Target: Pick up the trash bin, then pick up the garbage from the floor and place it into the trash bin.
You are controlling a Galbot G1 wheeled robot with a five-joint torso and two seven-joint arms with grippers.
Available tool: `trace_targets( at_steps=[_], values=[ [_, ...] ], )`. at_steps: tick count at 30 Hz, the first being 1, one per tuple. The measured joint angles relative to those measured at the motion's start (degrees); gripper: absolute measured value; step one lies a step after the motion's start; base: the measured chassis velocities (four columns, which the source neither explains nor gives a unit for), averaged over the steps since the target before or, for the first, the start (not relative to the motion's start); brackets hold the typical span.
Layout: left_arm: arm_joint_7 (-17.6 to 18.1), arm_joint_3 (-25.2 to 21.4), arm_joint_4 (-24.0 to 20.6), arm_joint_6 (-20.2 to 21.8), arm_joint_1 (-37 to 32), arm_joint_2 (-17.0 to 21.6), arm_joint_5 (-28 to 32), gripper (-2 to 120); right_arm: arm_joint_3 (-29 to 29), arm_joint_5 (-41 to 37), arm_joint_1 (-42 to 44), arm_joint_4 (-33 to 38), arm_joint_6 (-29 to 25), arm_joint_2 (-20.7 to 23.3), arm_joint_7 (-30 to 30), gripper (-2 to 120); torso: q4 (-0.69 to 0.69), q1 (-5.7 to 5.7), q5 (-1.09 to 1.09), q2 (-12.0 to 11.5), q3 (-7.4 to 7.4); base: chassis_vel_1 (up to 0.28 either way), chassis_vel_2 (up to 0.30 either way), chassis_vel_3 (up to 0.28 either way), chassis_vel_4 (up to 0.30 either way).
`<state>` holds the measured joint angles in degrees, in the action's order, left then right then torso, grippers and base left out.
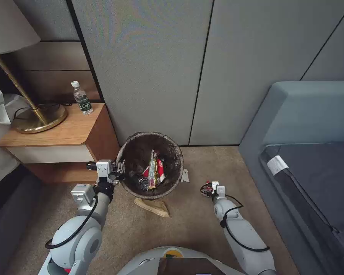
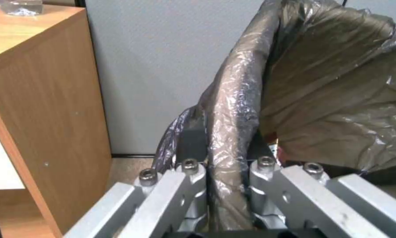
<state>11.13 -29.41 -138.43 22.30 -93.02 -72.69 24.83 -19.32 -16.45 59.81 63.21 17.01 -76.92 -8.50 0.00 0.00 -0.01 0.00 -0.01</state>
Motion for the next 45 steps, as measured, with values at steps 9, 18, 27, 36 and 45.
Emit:
trace_targets(
  at_steps=[9, 18, 27, 36, 45],
  values=[
    [0.0, 0.1, 0.1, 0.0, 0.0, 0.0, 0.0, 7, -0.1, -0.1, -0.1, 0.0, -0.2, 0.0, 0.3, 88, 0.02, 0.0, 0.01, 0.0, 0.0, 0.0, 0.0, 0.0, 0.0],
    [0.0, 0.2, 0.2, 0.0, 0.2, -0.1, 0.0, 7, -0.2, -0.2, 0.0, 0.0, -0.3, -0.3, 0.3, 67, 0.02, 0.0, 0.02, 0.0, 0.0, 0.0, 0.0, 0.0, 0.0],
    [0.0, 0.5, 0.6, -0.1, 0.4, -0.3, 0.0, 7, -0.2, -0.2, 0.0, 0.0, -0.2, -0.4, 0.3, 47, 0.02, 0.0, 0.03, 0.0, 0.0, 0.0, 0.0, 0.0, 0.0],
    [0.0, 0.5, 0.9, -0.1, 0.7, -0.2, 0.0, 7, -0.3, -0.2, 0.1, 0.1, -0.2, -0.3, 0.2, 24, 0.04, 0.0, 0.04, 0.0, 0.01, 0.0, 0.0, 0.0, 0.0],
    [0.1, 0.6, 1.2, -0.2, 0.9, -0.3, 0.1, 7, -0.3, -0.3, 1.0, 2.2, 0.2, 0.5, -0.6, 0, -0.04, 0.0, -0.02, 0.0, 0.02, 0.0, 0.0, 0.0, 0.0]
  ],
)
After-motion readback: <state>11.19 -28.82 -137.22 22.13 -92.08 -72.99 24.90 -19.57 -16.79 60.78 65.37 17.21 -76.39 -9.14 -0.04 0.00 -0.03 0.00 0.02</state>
